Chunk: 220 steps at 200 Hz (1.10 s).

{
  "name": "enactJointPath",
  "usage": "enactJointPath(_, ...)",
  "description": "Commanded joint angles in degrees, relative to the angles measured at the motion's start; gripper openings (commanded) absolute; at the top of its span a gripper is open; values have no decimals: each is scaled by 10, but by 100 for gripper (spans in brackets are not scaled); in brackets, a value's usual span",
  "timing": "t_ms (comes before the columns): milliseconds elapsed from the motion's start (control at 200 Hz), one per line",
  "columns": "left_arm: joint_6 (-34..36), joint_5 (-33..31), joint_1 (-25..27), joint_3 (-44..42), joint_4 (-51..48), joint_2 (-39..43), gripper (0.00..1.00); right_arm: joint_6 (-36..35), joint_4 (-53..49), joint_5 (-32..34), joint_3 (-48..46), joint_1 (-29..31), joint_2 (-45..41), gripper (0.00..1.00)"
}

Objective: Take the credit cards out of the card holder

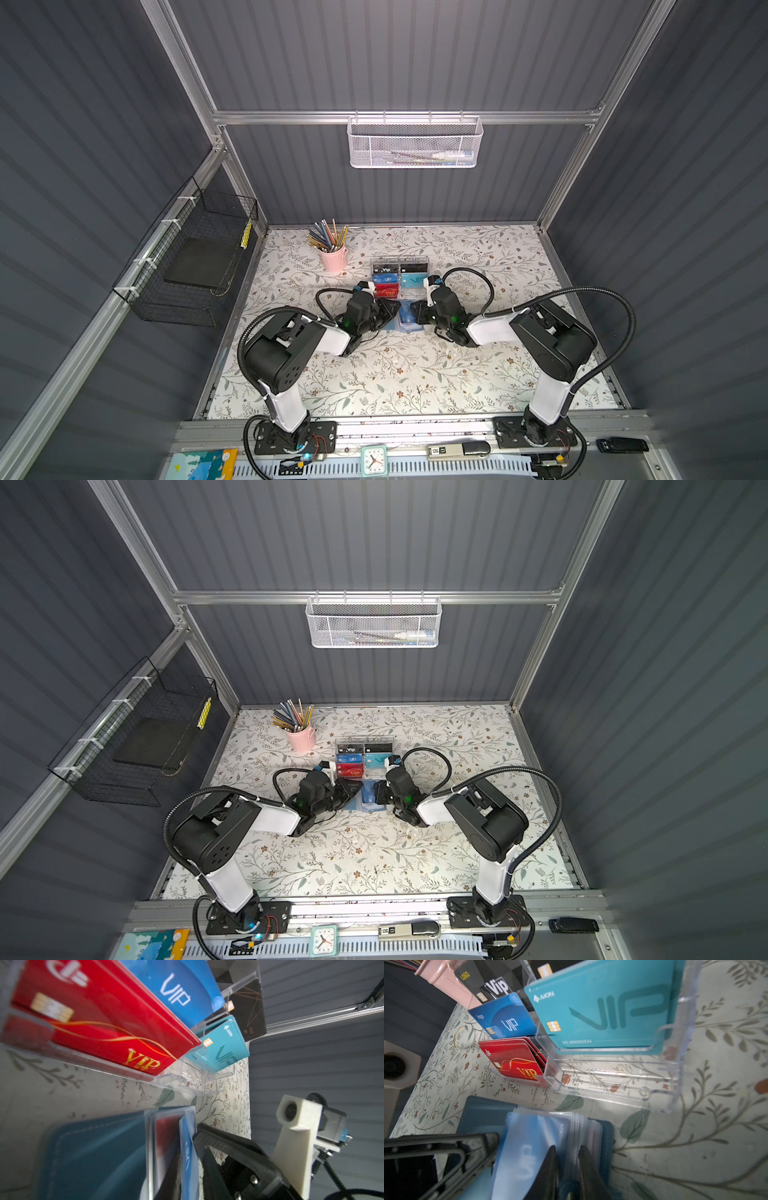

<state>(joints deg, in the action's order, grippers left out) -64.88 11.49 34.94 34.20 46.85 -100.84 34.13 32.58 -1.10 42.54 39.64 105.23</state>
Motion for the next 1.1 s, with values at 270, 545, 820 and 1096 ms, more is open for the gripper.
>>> enactJointPath(270, -13, 31, 8, 35, 94, -44, 20, -5, -162, -48, -34, 20, 53, 21)
enactJointPath(545, -13, 30, 10, 38, 105, -52, 18, -5, -161, -52, -29, 20, 60, 21)
enactJointPath(820, -9, 29, 10, 28, 106, -46, 8, -8, -167, -50, -27, 19, 59, 22)
enactJointPath(1096, -4, 32, 10, 10, 110, -41, 2, -4, -167, -57, -27, 18, 54, 27)
